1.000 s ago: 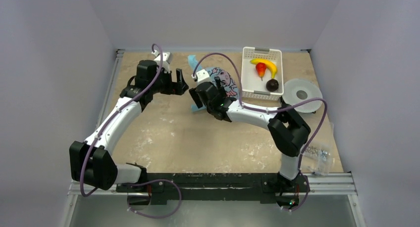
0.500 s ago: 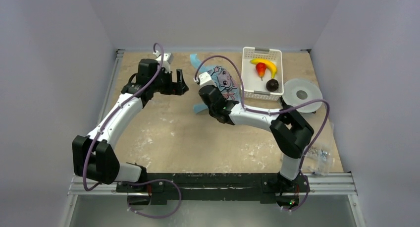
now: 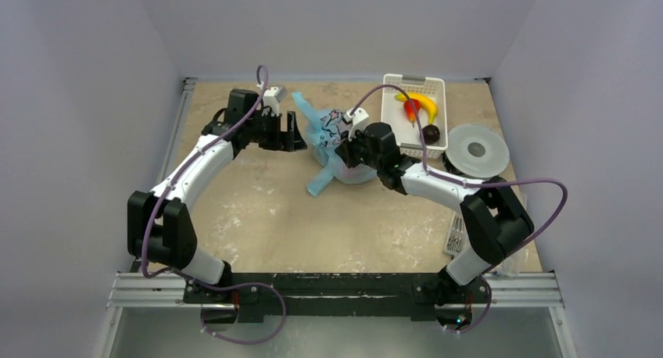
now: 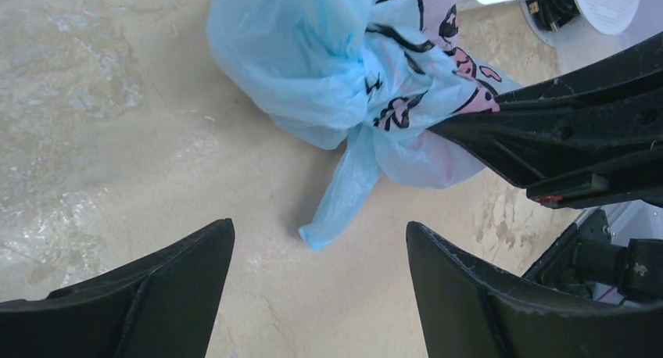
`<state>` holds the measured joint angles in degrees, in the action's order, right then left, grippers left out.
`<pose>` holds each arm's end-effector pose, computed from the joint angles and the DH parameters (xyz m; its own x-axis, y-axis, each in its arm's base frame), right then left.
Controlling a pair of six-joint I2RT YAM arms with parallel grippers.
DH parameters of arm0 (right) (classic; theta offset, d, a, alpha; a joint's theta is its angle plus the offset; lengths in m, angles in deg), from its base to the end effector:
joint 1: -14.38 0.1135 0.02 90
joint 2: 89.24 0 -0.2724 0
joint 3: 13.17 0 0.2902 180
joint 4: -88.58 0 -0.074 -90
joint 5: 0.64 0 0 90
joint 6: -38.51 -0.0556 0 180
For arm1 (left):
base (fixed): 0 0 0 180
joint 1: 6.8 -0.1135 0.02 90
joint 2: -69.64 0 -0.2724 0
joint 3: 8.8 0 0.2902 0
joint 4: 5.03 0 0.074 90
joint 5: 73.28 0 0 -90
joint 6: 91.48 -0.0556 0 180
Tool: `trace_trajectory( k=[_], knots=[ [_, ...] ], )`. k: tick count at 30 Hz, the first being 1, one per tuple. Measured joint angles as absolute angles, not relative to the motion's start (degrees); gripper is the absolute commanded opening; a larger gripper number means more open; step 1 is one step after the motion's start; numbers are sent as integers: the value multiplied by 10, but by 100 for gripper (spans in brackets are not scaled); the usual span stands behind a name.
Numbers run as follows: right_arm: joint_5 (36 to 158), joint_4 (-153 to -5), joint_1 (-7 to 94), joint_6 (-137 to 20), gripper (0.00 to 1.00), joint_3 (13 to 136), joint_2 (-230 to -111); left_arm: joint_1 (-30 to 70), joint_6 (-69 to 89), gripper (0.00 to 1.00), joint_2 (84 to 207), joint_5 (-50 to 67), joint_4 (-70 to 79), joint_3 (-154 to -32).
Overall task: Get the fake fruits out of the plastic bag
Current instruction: Untie the plastic bag at the center of the board.
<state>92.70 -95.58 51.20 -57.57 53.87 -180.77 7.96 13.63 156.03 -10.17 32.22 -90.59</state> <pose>0.3285 0.2500 0.2205 -0.3446 -0.1259 -0.9303 -0.6089 0.7842 0.1194 0.3651 -0.1222 0.2796 -0.7670 -0.0383 -0.6405 0.3657 0.7941 -0.4855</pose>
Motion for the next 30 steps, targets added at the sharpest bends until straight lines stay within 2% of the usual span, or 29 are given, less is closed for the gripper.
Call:
trace_trajectory(
  k=[2, 8, 13, 17, 21, 23, 26, 28, 30],
  knots=[
    [970, -965, 509, -582, 0, 527, -1808, 81, 133, 73, 1567, -110, 330, -908],
    [1055, -980, 512, -596, 0, 517, -1808, 89, 122, 71, 1589, -129, 357, -932],
    [1085, -990, 512, -607, 0, 517, -1808, 98, 112, 61, 1607, -131, 377, -947],
    [1094, -1001, 512, -613, 0, 516, -1808, 101, 108, 49, 1609, -126, 391, -948],
    [1098, -1010, 512, -621, 0, 510, -1807, 105, 104, 47, 1612, -124, 400, -952],
    [1099, -1011, 512, -625, 0, 507, -1807, 109, 99, 42, 1617, -120, 407, -958],
    [1101, -1014, 512, -628, 0, 507, -1806, 113, 94, 42, 1624, -110, 420, -966],
    [1101, -1014, 512, -629, 0, 506, -1805, 113, 93, 50, 1627, -104, 427, -970],
    [1102, -1014, 512, -629, 0, 500, -1799, 113, 91, 52, 1631, -96, 433, -975]
  ],
)
